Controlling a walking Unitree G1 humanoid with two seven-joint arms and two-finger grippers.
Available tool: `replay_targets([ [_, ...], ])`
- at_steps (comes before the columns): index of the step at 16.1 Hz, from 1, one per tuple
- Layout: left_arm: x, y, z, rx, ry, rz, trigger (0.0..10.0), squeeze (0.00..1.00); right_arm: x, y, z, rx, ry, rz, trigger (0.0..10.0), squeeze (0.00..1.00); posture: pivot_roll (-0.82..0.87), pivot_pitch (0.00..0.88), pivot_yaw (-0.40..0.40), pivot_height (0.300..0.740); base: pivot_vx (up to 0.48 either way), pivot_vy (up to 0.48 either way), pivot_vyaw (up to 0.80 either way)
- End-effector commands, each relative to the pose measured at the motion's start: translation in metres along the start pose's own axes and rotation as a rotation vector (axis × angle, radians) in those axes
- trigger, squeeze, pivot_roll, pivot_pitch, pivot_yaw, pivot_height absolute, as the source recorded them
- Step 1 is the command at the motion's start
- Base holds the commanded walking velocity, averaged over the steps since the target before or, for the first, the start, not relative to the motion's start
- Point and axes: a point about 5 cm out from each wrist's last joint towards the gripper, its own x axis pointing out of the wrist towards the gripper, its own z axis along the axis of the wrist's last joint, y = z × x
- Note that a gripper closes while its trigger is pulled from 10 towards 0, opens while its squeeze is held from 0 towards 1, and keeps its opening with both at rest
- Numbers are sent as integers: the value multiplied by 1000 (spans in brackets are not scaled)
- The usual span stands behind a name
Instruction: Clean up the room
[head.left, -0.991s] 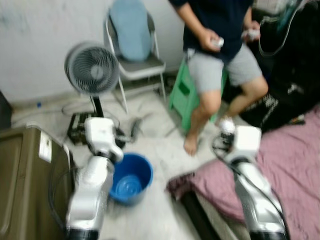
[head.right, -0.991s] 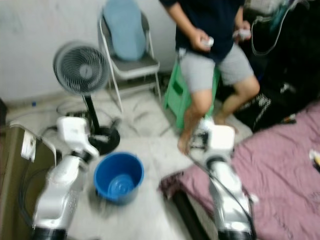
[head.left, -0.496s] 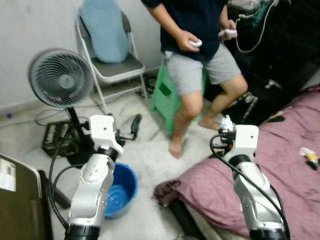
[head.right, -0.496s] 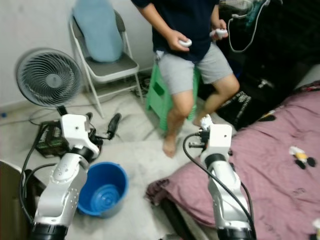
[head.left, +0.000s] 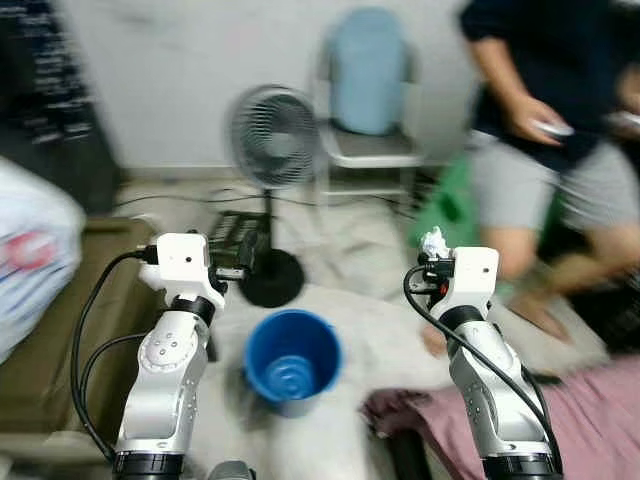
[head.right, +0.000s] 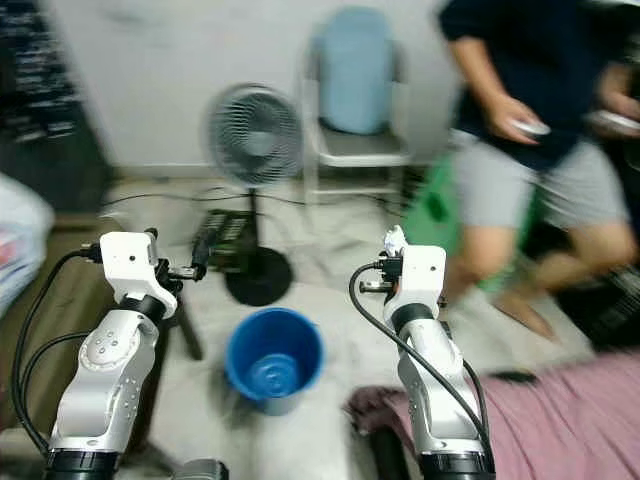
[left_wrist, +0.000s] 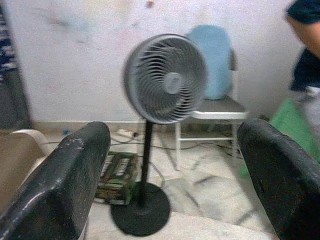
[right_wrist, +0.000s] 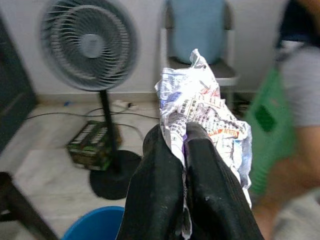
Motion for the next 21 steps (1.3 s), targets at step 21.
replay_targets([
  [21,-6,5,7,13,17,-89,10000,0,8,-8,5,42,-3,-51,10000,0,-35,20,-72,740,0,0,313],
])
